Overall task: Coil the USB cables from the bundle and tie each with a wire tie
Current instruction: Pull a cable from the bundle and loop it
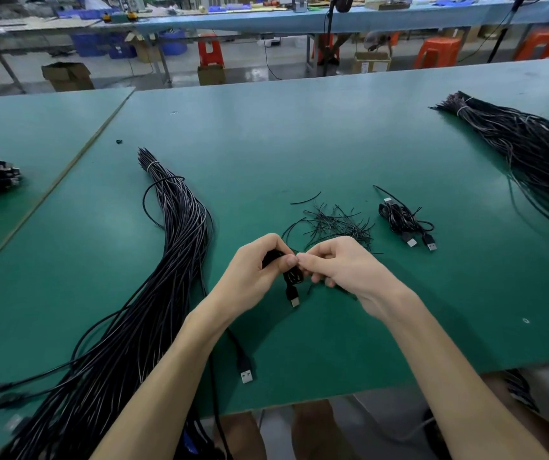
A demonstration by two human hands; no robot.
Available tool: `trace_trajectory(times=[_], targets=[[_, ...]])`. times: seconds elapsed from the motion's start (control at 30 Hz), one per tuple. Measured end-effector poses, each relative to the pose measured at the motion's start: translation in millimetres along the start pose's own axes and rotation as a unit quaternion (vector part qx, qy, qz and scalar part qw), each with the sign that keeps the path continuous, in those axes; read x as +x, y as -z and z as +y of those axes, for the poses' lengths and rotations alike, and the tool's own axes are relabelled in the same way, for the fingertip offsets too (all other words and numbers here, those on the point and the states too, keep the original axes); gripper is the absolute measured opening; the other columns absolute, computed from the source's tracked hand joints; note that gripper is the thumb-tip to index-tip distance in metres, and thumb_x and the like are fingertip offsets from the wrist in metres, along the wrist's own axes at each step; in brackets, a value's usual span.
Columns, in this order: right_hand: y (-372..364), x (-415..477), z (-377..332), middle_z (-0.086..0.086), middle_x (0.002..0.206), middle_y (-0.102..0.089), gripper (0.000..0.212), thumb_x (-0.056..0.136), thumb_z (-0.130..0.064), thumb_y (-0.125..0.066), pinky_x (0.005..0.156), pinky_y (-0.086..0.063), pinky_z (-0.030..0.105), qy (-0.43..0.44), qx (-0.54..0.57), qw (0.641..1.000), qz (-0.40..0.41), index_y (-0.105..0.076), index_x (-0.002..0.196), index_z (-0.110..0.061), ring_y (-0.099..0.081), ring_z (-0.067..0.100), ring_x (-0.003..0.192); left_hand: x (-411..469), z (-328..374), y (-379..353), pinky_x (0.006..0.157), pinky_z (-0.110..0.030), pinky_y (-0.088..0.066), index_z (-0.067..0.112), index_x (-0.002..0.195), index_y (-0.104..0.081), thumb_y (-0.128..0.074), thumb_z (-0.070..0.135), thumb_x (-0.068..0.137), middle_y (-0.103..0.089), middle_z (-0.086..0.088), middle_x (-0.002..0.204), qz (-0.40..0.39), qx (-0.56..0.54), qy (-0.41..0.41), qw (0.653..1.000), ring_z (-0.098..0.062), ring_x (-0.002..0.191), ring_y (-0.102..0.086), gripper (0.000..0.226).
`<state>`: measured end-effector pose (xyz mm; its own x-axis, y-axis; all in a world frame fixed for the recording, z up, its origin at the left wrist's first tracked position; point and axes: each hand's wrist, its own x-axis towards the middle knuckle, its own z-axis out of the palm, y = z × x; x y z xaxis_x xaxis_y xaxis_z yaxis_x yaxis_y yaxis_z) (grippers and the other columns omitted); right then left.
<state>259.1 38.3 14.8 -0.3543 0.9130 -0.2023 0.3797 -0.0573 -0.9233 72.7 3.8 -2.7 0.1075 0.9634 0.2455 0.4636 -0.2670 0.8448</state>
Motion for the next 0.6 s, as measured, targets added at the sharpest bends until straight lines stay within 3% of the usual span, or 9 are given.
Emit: trace_trajectory(times=[0.13, 0.23, 0.4, 0.53, 0.6], targets=[[-1, 1, 0, -0.007, 0.066, -0.065, 0.015, 0.093, -0.029, -0.075, 0.061, -0.041, 0.017, 0.004, -0.001, 1.0, 0.005, -0.077, 0.085, -0.017, -0.053, -0.003, 0.056, 1, 0, 0, 0.063, -0.016, -0.039, 0.007, 0.088, -0.067, -0.069, 0.013, 0.097, -0.066, 0.014, 0.069, 0.003, 0.003, 0.006, 1.0, 0.0, 0.062, -0.051, 0.011], [-4, -1, -4, -0.011, 0.071, -0.064, 0.014, 0.094, -0.028, -0.073, 0.062, -0.041, 0.015, 0.053, -0.063, 0.996, 0.024, -0.072, 0.086, -0.017, -0.052, 0.0, 0.061, 2, -1, 2, 0.059, -0.011, -0.035, 0.007, 0.087, -0.067, -0.068, 0.013, 0.098, -0.059, 0.025, 0.06, 0.0, -0.003, 0.013, 1.0, 0.002, 0.057, -0.049, 0.012], [-6, -13, -16, -0.007, 0.083, -0.058, 0.014, 0.098, -0.022, -0.065, 0.067, -0.034, 0.015, 0.184, -0.248, 0.951, 0.03, -0.062, 0.087, -0.013, -0.047, 0.003, 0.073, 2, 1, 8, 0.054, -0.015, -0.03, 0.007, 0.084, -0.065, -0.062, 0.006, 0.101, -0.047, 0.015, 0.057, -0.054, -0.008, 0.018, 0.998, -0.003, 0.053, -0.036, 0.018], [-8, -25, -25, -0.001, 0.091, -0.054, 0.014, 0.101, -0.014, -0.061, 0.08, -0.028, 0.015, 0.294, -0.321, 0.9, 0.006, -0.056, 0.089, -0.009, -0.038, 0.009, 0.086, 1, 2, 15, 0.049, -0.017, -0.026, -0.001, 0.078, -0.05, -0.056, 0.019, 0.104, -0.037, 0.002, 0.064, -0.136, -0.135, 0.082, 0.978, -0.007, 0.052, -0.029, 0.033], [-11, -29, -26, 0.002, 0.092, -0.054, 0.014, 0.101, -0.012, -0.061, 0.084, -0.029, 0.016, 0.343, -0.346, 0.873, 0.018, -0.056, 0.089, -0.008, -0.04, 0.012, 0.089, 0, 1, 19, 0.049, -0.018, -0.027, -0.006, 0.084, -0.052, -0.057, 0.028, 0.102, -0.033, -0.002, 0.067, -0.162, -0.211, 0.134, 0.955, -0.011, 0.055, -0.028, 0.039]])
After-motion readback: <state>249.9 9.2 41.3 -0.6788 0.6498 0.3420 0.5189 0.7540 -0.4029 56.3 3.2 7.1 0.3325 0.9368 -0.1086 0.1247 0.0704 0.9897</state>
